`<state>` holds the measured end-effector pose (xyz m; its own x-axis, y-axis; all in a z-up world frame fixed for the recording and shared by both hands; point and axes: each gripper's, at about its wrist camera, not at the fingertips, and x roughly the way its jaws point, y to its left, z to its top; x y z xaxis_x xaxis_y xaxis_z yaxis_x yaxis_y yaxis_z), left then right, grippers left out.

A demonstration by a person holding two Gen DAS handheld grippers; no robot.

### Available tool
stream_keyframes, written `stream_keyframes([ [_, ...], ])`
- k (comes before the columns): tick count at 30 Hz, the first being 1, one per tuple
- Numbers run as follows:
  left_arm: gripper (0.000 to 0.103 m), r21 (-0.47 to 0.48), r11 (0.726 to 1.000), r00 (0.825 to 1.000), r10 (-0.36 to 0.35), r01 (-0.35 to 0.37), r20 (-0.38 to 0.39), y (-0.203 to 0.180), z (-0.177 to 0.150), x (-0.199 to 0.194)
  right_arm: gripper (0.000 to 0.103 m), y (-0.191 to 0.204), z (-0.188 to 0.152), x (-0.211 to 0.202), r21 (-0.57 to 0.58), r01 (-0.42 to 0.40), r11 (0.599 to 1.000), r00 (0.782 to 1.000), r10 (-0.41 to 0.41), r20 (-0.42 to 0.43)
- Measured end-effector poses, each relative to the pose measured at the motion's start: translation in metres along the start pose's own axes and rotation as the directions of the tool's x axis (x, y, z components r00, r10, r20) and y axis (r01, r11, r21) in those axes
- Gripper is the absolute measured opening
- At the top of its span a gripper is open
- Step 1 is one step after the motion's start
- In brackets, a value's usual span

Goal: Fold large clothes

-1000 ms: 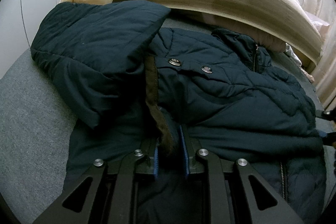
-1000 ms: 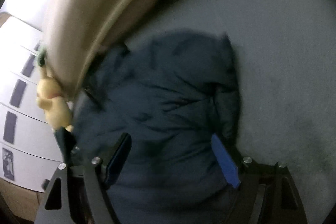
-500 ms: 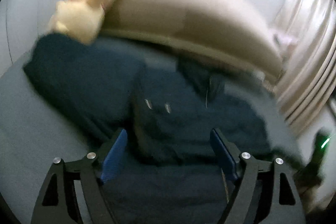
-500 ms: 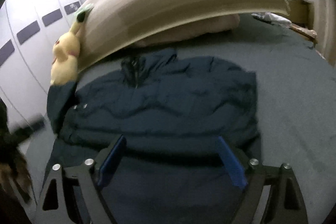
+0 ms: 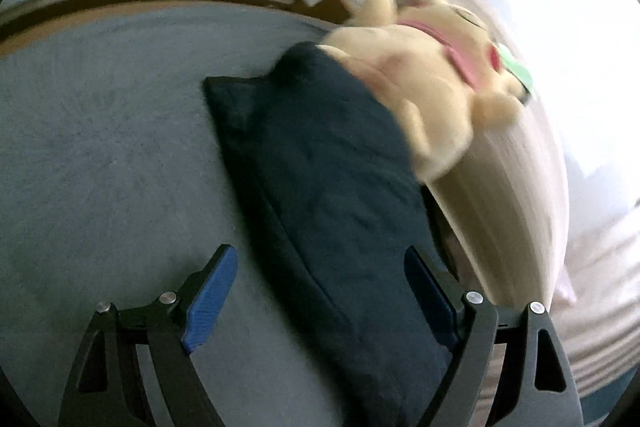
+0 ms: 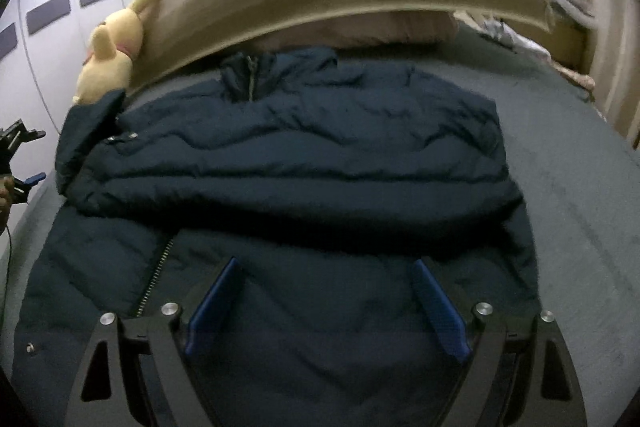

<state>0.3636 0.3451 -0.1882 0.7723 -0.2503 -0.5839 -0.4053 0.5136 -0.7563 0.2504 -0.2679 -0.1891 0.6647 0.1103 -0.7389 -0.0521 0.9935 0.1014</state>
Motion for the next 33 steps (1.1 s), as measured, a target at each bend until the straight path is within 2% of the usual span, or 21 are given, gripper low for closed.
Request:
stream_keyframes([
  [6, 0.084, -0.035, 0.999, 1.0, 0.026, -0.025, 0.014, 0.007, 0.01, 0.022, 0.09, -0.003, -0.003, 0.007, 0.028, -0.015, 0.999, 1.0, 0.016, -0.017],
  [7, 0.073, -0.034, 0.999, 0.999, 0.034, -0.033, 0.024, 0.006, 0.013, 0.025, 0.091, -0.002, -0.004, 0.008, 0.025, -0.013, 1.0, 1.0, 0.013, -0.018],
  [8, 0.039, -0.024, 0.998, 0.998, 0.059, -0.059, 0.027, 0.004, 0.015, 0.028, 0.091, -0.002, -0.004, 0.009, 0.024, -0.012, 1.0, 1.0, 0.013, -0.02],
  [9, 0.024, 0.007, 0.992, 0.992, 0.128, -0.128, -0.001, 0.001, 0.018, 0.033, 0.091, -0.002, -0.004, 0.01, 0.024, -0.013, 1.0, 1.0, 0.013, -0.023],
  [10, 0.014, 0.025, 0.987, 0.987, 0.16, -0.16, -0.003, -0.002, 0.02, 0.034, 0.091, -0.002, -0.004, 0.011, 0.026, -0.015, 1.0, 1.0, 0.015, -0.026],
  [11, 0.01, 0.045, 0.984, 0.985, 0.174, -0.174, 0.013, -0.007, 0.02, 0.033, 0.091, -0.002, -0.004, 0.012, 0.029, -0.017, 0.999, 0.999, 0.018, -0.029],
  [14, 0.007, 0.165, 0.954, 0.966, 0.234, -0.25, 0.113, -0.037, 0.015, 0.011, 0.092, -0.003, -0.004, 0.014, 0.033, -0.021, 0.999, 0.999, 0.022, -0.036],
  [17, 0.006, 0.27, 0.921, 0.947, 0.22, -0.281, 0.233, -0.077, 0.004, -0.026, 0.092, -0.004, -0.004, 0.015, 0.034, -0.024, 0.999, 0.999, 0.026, -0.04],
  [20, 0.006, 0.377, 0.88, 0.927, 0.157, -0.288, 0.341, -0.122, -0.014, -0.065, 0.092, -0.005, -0.005, 0.016, 0.04, -0.031, 0.999, 0.999, 0.032, -0.042],
  [21, 0.006, 0.426, 0.857, 0.916, 0.118, -0.289, 0.385, -0.146, -0.026, -0.081, 0.092, -0.005, -0.005, 0.016, 0.043, -0.034, 0.998, 0.999, 0.036, -0.041],
  [23, 0.006, 0.485, 0.827, 0.906, 0.067, -0.285, 0.418, -0.177, -0.037, -0.095, 0.092, -0.005, -0.005, 0.016, 0.047, -0.037, 0.998, 0.998, 0.039, -0.04],
  [24, 0.006, 0.534, 0.799, 0.9, 0.021, -0.276, 0.434, -0.201, -0.052, -0.106, 0.092, -0.005, -0.005, 0.016, 0.048, -0.039, 0.998, 0.998, 0.041, -0.04],
  [26, 0.006, 0.6, 0.759, 0.9, -0.044, -0.252, 0.434, -0.235, -0.079, -0.115, 0.092, -0.005, -0.006, 0.016, 0.052, -0.043, 0.998, 0.998, 0.045, -0.04],
  [28, 0.006, 0.651, 0.726, 0.907, -0.093, -0.221, 0.412, -0.262, -0.098, -0.119, 0.092, -0.007, -0.005, 0.015, 0.062, -0.052, 0.997, 0.998, 0.054, -0.039],
  [30, 0.006, 0.714, 0.675, 0.917, -0.143, -0.185, 0.372, -0.291, -0.133, -0.119, 0.092, -0.012, -0.002, 0.01, 0.089, -0.067, 0.994, 0.997, 0.07, -0.029],
  [33, 0.006, 0.776, 0.62, 0.943, -0.18, -0.113, 0.281, -0.32, -0.185, -0.098, 0.092, -0.024, 0.002, -0.005, 0.154, -0.092, 0.984, 0.996, 0.092, 0.012],
])
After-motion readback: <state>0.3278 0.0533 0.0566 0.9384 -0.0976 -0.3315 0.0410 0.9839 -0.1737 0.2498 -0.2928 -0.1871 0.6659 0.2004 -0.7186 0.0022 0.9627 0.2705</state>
